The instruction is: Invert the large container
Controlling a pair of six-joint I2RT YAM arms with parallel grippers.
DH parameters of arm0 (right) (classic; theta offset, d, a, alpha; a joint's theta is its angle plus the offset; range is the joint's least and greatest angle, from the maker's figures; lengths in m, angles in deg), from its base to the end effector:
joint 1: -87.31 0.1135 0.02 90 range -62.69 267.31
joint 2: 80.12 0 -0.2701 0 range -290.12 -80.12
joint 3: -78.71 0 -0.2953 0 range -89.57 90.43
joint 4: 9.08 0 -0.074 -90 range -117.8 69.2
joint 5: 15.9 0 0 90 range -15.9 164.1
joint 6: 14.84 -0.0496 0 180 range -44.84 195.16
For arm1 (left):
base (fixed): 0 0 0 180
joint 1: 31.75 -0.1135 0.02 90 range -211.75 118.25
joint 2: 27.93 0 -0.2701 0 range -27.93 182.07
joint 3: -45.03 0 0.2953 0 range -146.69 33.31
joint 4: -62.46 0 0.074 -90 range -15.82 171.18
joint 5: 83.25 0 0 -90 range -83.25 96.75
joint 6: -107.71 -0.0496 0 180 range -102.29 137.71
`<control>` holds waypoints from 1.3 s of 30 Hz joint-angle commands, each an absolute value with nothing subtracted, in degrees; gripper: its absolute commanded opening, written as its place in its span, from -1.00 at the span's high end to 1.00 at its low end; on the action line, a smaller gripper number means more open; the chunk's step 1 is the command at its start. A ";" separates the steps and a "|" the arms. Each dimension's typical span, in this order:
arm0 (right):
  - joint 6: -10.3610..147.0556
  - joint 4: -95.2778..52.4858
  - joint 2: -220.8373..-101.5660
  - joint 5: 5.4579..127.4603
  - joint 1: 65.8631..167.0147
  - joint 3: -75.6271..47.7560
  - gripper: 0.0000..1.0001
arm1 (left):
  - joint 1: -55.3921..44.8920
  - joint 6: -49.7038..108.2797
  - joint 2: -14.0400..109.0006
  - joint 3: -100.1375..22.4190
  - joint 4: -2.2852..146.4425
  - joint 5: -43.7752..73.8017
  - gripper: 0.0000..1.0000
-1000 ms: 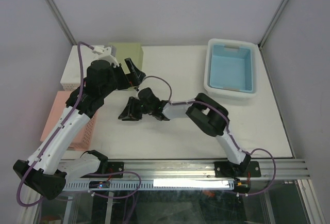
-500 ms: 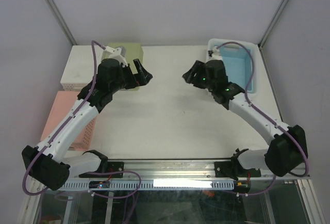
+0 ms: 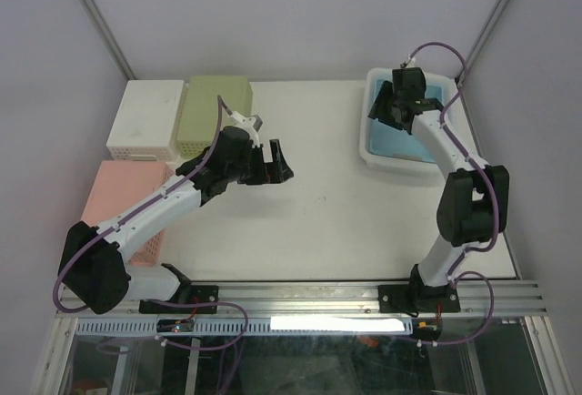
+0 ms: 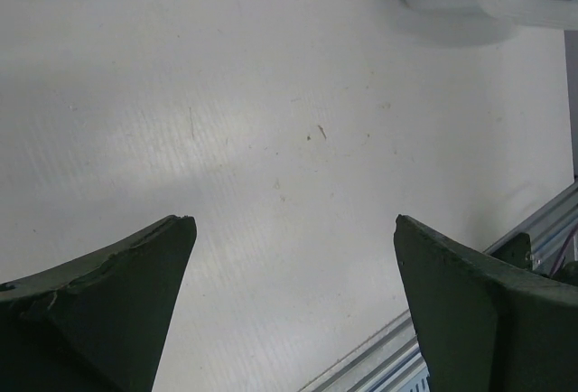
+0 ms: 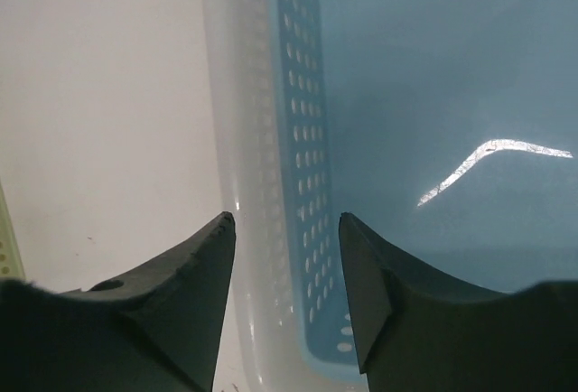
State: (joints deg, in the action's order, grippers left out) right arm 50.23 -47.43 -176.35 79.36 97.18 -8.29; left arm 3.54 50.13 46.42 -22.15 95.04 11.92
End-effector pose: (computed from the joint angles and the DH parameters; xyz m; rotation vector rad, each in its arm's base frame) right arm 0.4308 0.0703 0.2835 0.3487 2.2751 0.2085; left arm 0.2709 -0.1972 0.2578 0.1093 2.3642 -0.7069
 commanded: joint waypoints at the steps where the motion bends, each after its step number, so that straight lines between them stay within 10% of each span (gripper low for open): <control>1: 53.47 -50.92 -180.28 79.03 96.27 -2.24 -0.03 | 3.87 49.97 44.98 -20.91 91.32 13.11 -0.98; 17: 58.00 -51.25 -189.20 77.88 95.87 0.75 0.21 | 3.93 49.50 44.74 -20.69 91.41 12.43 -0.98; 26: 60.05 -52.62 -184.15 80.94 95.66 0.69 1.00 | 3.89 49.52 45.23 -20.95 91.40 12.32 -0.98; 39: 61.59 -56.09 -163.05 79.16 95.68 3.96 1.00 | 3.84 49.71 45.70 -24.26 91.71 11.97 -0.98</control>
